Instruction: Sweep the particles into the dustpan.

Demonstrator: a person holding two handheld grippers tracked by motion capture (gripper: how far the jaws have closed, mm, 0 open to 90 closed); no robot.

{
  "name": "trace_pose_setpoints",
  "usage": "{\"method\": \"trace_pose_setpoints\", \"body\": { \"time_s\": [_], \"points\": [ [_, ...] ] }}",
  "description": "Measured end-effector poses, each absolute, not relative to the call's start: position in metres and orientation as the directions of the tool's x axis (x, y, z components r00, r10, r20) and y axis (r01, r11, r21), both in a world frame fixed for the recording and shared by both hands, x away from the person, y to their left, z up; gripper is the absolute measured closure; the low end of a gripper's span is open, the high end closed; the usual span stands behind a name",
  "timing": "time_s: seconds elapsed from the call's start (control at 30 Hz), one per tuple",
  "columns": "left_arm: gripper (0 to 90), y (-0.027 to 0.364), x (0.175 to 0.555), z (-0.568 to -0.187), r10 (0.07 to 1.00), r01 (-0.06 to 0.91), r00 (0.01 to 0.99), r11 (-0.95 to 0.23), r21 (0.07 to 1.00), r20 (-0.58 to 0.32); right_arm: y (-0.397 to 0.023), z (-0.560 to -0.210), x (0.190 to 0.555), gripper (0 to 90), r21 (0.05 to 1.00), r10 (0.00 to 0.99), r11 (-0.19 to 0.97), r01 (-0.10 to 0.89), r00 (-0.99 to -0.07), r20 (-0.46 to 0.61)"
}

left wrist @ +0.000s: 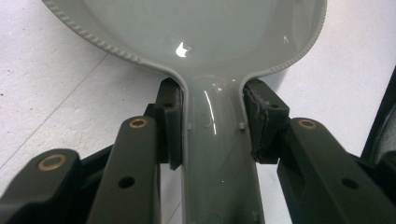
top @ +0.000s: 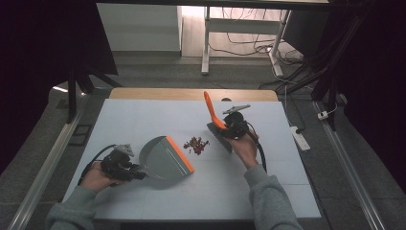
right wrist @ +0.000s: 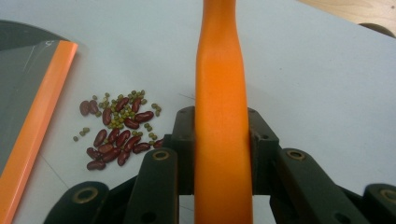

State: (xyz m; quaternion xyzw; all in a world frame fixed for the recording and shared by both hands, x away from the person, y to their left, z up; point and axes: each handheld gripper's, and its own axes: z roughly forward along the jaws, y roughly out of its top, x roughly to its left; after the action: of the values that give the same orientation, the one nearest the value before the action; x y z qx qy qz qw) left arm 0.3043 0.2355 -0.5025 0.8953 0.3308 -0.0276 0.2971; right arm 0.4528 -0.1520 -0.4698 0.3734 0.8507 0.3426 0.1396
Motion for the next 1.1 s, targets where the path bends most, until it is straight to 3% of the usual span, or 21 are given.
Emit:
{"method": "trace_pose_setpoints", "body": {
  "time_s": [1.1],
  "points": [
    [62.0, 0.228, 0.315, -0.508, 0.560, 0.625, 0.774, -0.605, 0.493, -0.295, -0.098, -0.482, 0.464, 70.5, 0.630, 0.700, 0.590, 0.504, -0.709, -0.089]
  ]
}}
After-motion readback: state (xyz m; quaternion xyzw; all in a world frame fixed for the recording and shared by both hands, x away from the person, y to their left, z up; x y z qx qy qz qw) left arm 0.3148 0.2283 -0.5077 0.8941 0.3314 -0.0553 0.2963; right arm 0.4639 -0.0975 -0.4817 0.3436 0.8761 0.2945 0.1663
